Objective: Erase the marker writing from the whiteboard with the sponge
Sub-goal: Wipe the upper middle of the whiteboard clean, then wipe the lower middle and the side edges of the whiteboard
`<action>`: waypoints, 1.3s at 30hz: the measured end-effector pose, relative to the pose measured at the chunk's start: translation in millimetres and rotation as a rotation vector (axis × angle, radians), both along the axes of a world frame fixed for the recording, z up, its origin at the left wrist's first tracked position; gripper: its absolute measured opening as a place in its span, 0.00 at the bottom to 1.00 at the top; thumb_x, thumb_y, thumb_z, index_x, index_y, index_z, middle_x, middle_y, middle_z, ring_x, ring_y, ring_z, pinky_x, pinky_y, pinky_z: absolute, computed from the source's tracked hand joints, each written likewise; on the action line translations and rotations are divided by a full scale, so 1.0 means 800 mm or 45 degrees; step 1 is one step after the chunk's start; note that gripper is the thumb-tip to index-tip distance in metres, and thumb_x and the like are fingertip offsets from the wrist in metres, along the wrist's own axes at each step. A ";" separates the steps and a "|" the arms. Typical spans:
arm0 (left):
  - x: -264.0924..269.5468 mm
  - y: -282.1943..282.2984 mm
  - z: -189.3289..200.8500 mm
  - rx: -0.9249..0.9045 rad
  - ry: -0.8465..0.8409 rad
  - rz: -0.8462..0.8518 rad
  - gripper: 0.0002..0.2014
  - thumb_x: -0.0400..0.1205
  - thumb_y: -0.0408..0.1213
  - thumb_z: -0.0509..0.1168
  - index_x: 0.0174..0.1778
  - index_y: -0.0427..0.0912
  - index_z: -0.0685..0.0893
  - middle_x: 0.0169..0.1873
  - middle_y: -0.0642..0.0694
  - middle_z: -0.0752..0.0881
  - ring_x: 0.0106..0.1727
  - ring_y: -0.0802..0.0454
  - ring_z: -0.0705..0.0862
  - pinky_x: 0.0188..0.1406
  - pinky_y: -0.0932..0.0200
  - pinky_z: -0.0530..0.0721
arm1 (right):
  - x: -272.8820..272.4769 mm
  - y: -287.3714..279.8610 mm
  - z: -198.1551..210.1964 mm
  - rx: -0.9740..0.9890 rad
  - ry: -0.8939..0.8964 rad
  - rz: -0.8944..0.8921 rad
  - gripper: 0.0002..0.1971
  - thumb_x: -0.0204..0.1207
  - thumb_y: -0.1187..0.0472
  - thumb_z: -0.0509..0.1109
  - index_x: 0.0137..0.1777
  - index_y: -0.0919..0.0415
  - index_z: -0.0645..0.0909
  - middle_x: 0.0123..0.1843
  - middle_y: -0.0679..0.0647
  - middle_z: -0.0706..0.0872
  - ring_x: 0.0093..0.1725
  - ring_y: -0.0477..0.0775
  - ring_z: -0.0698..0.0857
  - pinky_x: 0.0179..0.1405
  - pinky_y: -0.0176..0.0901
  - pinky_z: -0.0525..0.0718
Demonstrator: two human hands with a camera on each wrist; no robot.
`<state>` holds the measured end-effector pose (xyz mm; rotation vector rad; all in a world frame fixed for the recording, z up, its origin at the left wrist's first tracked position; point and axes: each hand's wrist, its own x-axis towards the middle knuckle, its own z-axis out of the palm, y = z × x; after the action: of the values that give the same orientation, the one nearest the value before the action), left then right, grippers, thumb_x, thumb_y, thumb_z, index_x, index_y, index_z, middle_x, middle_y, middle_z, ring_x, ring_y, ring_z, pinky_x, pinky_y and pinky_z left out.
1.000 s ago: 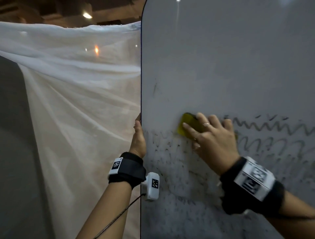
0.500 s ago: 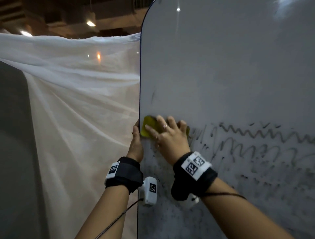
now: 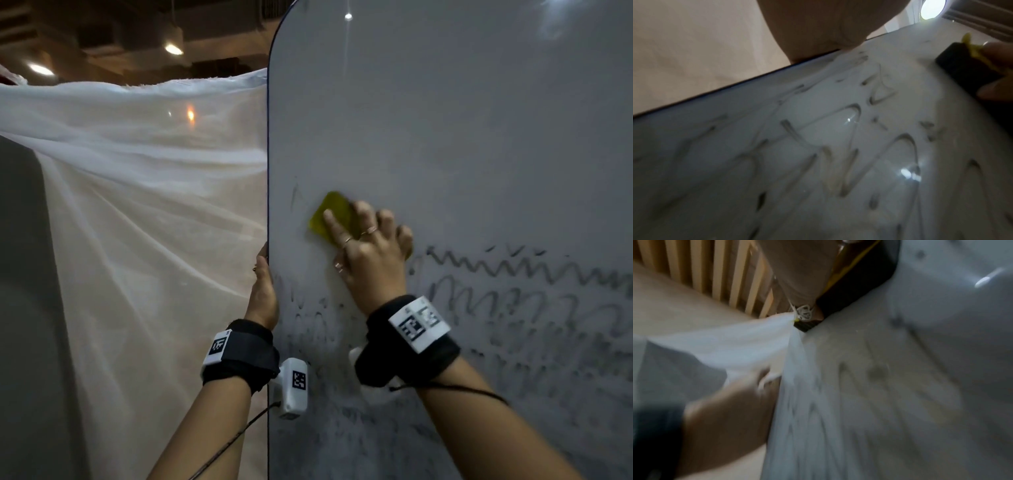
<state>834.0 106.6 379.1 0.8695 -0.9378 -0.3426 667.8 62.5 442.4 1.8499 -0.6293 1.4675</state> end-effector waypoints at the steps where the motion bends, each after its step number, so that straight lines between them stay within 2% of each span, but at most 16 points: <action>1: 0.001 0.000 -0.001 0.013 0.012 -0.015 0.25 0.81 0.62 0.44 0.70 0.60 0.73 0.66 0.47 0.82 0.70 0.42 0.77 0.72 0.38 0.72 | 0.006 0.003 -0.018 0.014 0.009 -0.018 0.32 0.61 0.55 0.72 0.70 0.42 0.77 0.68 0.56 0.68 0.58 0.61 0.68 0.49 0.52 0.62; 4: 0.000 0.010 0.002 0.207 -0.022 0.093 0.25 0.81 0.65 0.46 0.65 0.59 0.79 0.65 0.45 0.82 0.69 0.44 0.78 0.74 0.40 0.71 | 0.001 0.007 -0.047 0.098 -0.098 -0.020 0.32 0.66 0.56 0.72 0.73 0.42 0.73 0.67 0.56 0.68 0.57 0.60 0.69 0.50 0.53 0.64; 6: -0.011 0.020 0.003 0.316 -0.341 0.442 0.31 0.80 0.62 0.46 0.74 0.52 0.73 0.67 0.43 0.79 0.70 0.46 0.75 0.74 0.45 0.69 | -0.011 0.006 -0.045 0.138 -0.122 0.043 0.27 0.70 0.51 0.68 0.72 0.42 0.73 0.65 0.56 0.69 0.55 0.59 0.69 0.50 0.51 0.68; 8: -0.040 0.037 0.007 0.116 -0.625 0.890 0.28 0.83 0.53 0.49 0.78 0.43 0.69 0.64 0.39 0.76 0.66 0.44 0.74 0.70 0.48 0.72 | -0.020 0.001 -0.039 0.164 -0.182 0.248 0.24 0.70 0.52 0.68 0.68 0.48 0.79 0.61 0.57 0.77 0.51 0.58 0.74 0.49 0.48 0.75; 9: -0.063 0.050 0.012 -0.075 -0.651 0.994 0.25 0.85 0.48 0.51 0.75 0.40 0.71 0.59 0.38 0.78 0.60 0.44 0.77 0.63 0.50 0.76 | -0.024 0.000 -0.034 0.186 -0.246 0.407 0.22 0.68 0.59 0.71 0.64 0.53 0.83 0.56 0.57 0.82 0.48 0.58 0.77 0.47 0.46 0.77; 12: -0.120 0.070 0.023 -0.322 -0.647 0.793 0.17 0.86 0.40 0.50 0.67 0.45 0.78 0.45 0.45 0.84 0.45 0.54 0.84 0.45 0.55 0.85 | -0.028 0.002 -0.020 0.278 -0.343 0.641 0.23 0.58 0.78 0.68 0.53 0.62 0.89 0.43 0.58 0.88 0.38 0.61 0.84 0.39 0.44 0.79; 14: -0.142 0.067 0.025 -0.206 -0.699 0.665 0.17 0.85 0.38 0.51 0.66 0.47 0.80 0.47 0.47 0.85 0.45 0.59 0.83 0.47 0.57 0.86 | -0.034 0.006 -0.011 0.329 -0.293 0.652 0.21 0.58 0.78 0.67 0.49 0.62 0.90 0.44 0.61 0.87 0.38 0.62 0.85 0.36 0.44 0.84; 17: -0.167 0.049 0.027 -0.091 -0.787 0.646 0.21 0.81 0.32 0.53 0.67 0.36 0.81 0.54 0.44 0.81 0.44 0.66 0.75 0.47 0.83 0.72 | -0.056 0.007 -0.001 0.475 -0.195 0.671 0.20 0.62 0.78 0.67 0.50 0.60 0.90 0.51 0.64 0.80 0.48 0.63 0.82 0.43 0.49 0.86; 18: -0.173 0.045 0.029 -0.056 -0.784 0.649 0.21 0.81 0.30 0.53 0.68 0.34 0.80 0.54 0.44 0.78 0.41 0.66 0.73 0.45 0.85 0.69 | -0.066 0.006 0.004 0.515 -0.133 0.665 0.20 0.64 0.77 0.68 0.51 0.59 0.90 0.51 0.63 0.78 0.50 0.62 0.80 0.46 0.49 0.85; 22: -0.183 0.041 0.034 0.030 -0.648 0.626 0.17 0.84 0.26 0.58 0.68 0.38 0.80 0.54 0.47 0.73 0.35 0.69 0.76 0.39 0.82 0.71 | -0.128 -0.004 0.020 0.499 -0.048 0.743 0.15 0.69 0.73 0.67 0.53 0.62 0.89 0.49 0.62 0.79 0.47 0.60 0.82 0.50 0.40 0.80; 24: -0.181 0.040 0.035 0.043 -0.631 0.653 0.15 0.83 0.33 0.63 0.67 0.42 0.82 0.54 0.49 0.73 0.40 0.68 0.77 0.43 0.81 0.72 | -0.178 -0.016 0.020 0.449 -0.179 0.642 0.15 0.69 0.71 0.66 0.53 0.62 0.88 0.57 0.65 0.80 0.53 0.62 0.82 0.58 0.34 0.75; 25: -0.180 0.039 0.034 0.044 -0.637 0.699 0.15 0.82 0.37 0.65 0.65 0.43 0.83 0.55 0.49 0.72 0.45 0.65 0.78 0.46 0.77 0.74 | -0.207 -0.023 0.016 0.437 -0.264 0.539 0.16 0.69 0.68 0.64 0.54 0.62 0.88 0.63 0.66 0.79 0.59 0.63 0.80 0.63 0.36 0.72; 28: -0.189 0.025 0.028 -0.015 -0.609 0.869 0.18 0.79 0.48 0.66 0.57 0.39 0.86 0.58 0.42 0.72 0.58 0.46 0.78 0.57 0.51 0.81 | -0.286 -0.040 0.007 0.478 -0.461 0.190 0.25 0.67 0.61 0.59 0.63 0.60 0.83 0.76 0.63 0.70 0.73 0.60 0.65 0.75 0.41 0.58; 30: -0.201 0.011 0.027 -0.053 -0.559 0.941 0.22 0.76 0.53 0.68 0.55 0.37 0.86 0.60 0.37 0.72 0.59 0.42 0.77 0.57 0.45 0.83 | -0.307 -0.048 0.006 0.600 -0.494 0.109 0.31 0.66 0.61 0.58 0.73 0.60 0.74 0.81 0.58 0.64 0.78 0.58 0.58 0.78 0.40 0.52; 34: -0.216 -0.012 0.025 -0.033 -0.457 1.004 0.21 0.70 0.45 0.77 0.53 0.36 0.84 0.63 0.32 0.72 0.58 0.43 0.75 0.52 0.42 0.85 | -0.301 -0.056 -0.001 0.635 -0.418 0.010 0.37 0.67 0.56 0.57 0.80 0.57 0.62 0.83 0.53 0.56 0.82 0.60 0.52 0.79 0.45 0.48; 39: -0.222 -0.023 0.018 0.021 -0.501 1.078 0.17 0.70 0.37 0.78 0.53 0.37 0.86 0.63 0.30 0.76 0.51 0.33 0.82 0.49 0.42 0.85 | -0.309 -0.055 0.004 0.645 -0.375 -0.022 0.38 0.65 0.46 0.48 0.79 0.53 0.64 0.82 0.52 0.62 0.81 0.61 0.57 0.80 0.59 0.51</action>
<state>656.7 88.0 393.8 1.2886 -0.8347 0.5672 420.5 18.2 446.0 1.9949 -1.2524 1.6958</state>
